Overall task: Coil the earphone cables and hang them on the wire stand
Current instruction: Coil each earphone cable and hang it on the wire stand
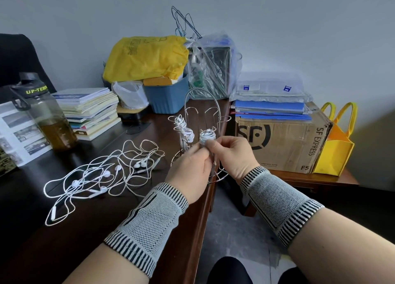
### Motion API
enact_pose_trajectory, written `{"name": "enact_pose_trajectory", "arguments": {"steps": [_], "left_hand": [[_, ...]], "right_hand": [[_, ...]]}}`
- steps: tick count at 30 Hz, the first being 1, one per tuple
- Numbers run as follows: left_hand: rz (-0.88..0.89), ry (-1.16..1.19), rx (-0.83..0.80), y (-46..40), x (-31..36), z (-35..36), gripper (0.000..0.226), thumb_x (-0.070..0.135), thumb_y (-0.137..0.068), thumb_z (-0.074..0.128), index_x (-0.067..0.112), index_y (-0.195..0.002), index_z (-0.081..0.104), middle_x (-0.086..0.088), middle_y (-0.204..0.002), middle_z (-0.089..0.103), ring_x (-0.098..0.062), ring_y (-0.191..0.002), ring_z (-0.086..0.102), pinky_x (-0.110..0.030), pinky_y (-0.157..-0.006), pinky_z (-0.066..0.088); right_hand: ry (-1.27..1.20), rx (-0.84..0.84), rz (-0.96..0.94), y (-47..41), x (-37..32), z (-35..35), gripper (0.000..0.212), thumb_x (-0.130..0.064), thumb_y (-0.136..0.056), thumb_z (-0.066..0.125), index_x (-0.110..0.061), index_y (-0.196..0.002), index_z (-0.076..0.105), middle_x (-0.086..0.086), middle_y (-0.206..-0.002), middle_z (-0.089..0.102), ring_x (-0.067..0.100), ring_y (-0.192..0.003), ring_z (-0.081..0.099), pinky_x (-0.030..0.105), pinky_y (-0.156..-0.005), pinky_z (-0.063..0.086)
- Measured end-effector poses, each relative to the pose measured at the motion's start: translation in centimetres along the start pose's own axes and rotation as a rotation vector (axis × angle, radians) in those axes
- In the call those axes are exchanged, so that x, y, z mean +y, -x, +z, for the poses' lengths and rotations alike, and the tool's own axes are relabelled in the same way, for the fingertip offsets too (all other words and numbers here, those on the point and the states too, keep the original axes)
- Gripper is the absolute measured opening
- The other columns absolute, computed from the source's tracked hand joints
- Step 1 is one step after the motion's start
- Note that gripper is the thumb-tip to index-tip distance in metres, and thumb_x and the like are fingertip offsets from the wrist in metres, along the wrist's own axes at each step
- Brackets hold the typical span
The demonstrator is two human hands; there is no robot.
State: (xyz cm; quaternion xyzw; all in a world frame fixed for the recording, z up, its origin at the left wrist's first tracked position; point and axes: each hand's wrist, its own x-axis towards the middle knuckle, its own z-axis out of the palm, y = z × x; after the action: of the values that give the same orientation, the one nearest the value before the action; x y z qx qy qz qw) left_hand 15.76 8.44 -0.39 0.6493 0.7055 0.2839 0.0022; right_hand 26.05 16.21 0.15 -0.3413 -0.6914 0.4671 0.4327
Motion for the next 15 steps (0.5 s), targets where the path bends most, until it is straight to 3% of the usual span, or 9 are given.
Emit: {"name": "enact_pose_trajectory", "arguments": {"steps": [3,7,9,11,13,15], "left_hand": [[-0.009,-0.055,-0.044,0.1,0.0,-0.1,0.035,0.025,-0.102,0.035,0.018,-0.128,0.058,0.012,-0.146,0.043,-0.023,-0.113,0.057,-0.04,-0.096,0.048],[-0.033,-0.033,-0.062,0.2,-0.2,-0.4,0.028,0.029,-0.099,0.043,0.017,-0.109,0.067,0.019,-0.144,0.043,-0.019,-0.105,0.059,-0.037,-0.092,0.049],[-0.083,0.113,-0.005,0.1,-0.2,-0.8,0.023,0.027,-0.097,0.05,0.019,-0.09,0.07,0.018,-0.126,0.058,-0.013,-0.087,0.061,-0.032,-0.081,0.05],[-0.151,0.204,0.054,-0.2,-0.2,-1.2,0.024,0.027,-0.095,0.052,0.021,-0.077,0.067,0.01,-0.093,0.068,-0.009,-0.066,0.055,-0.028,-0.066,0.045],[-0.229,0.248,0.083,-0.4,-0.1,-1.5,0.026,0.027,-0.095,0.051,0.015,-0.078,0.067,0.003,-0.067,0.061,-0.013,-0.057,0.049,-0.028,-0.058,0.039],[-0.322,0.352,0.097,-0.8,-0.3,-1.4,0.034,0.03,-0.094,0.05,0.003,-0.082,0.066,-0.009,-0.062,0.057,-0.022,-0.061,0.051,-0.035,-0.062,0.044]], "right_hand": [[-0.014,-0.038,0.053,-0.1,-0.4,0.0,0.027,-0.024,-0.084,0.072,-0.012,-0.06,0.068,-0.003,-0.053,0.061,0.008,-0.048,0.054,0.022,-0.052,0.049],[0.006,-0.076,0.102,-0.4,-0.8,0.1,0.015,-0.012,-0.085,0.067,-0.005,-0.072,0.07,0.006,-0.065,0.065,0.013,-0.056,0.058,0.028,-0.059,0.054],[0.052,-0.071,0.08,-0.4,-0.8,0.1,0.015,-0.013,-0.087,0.062,-0.008,-0.074,0.067,0.0,-0.062,0.062,0.007,-0.051,0.055,0.02,-0.051,0.05],[0.082,-0.068,0.048,-0.3,-0.8,0.0,0.015,-0.017,-0.09,0.059,-0.011,-0.077,0.064,-0.004,-0.062,0.06,0.005,-0.05,0.053,0.015,-0.049,0.047],[0.075,-0.077,0.021,-0.2,-0.6,0.0,0.016,-0.02,-0.092,0.057,-0.012,-0.079,0.061,-0.006,-0.062,0.058,0.001,-0.047,0.051,0.013,-0.047,0.043],[0.031,-0.085,0.014,-0.1,-0.5,0.0,0.016,-0.02,-0.092,0.059,-0.012,-0.078,0.061,-0.006,-0.061,0.057,-0.003,-0.043,0.047,0.013,-0.048,0.041]]}}
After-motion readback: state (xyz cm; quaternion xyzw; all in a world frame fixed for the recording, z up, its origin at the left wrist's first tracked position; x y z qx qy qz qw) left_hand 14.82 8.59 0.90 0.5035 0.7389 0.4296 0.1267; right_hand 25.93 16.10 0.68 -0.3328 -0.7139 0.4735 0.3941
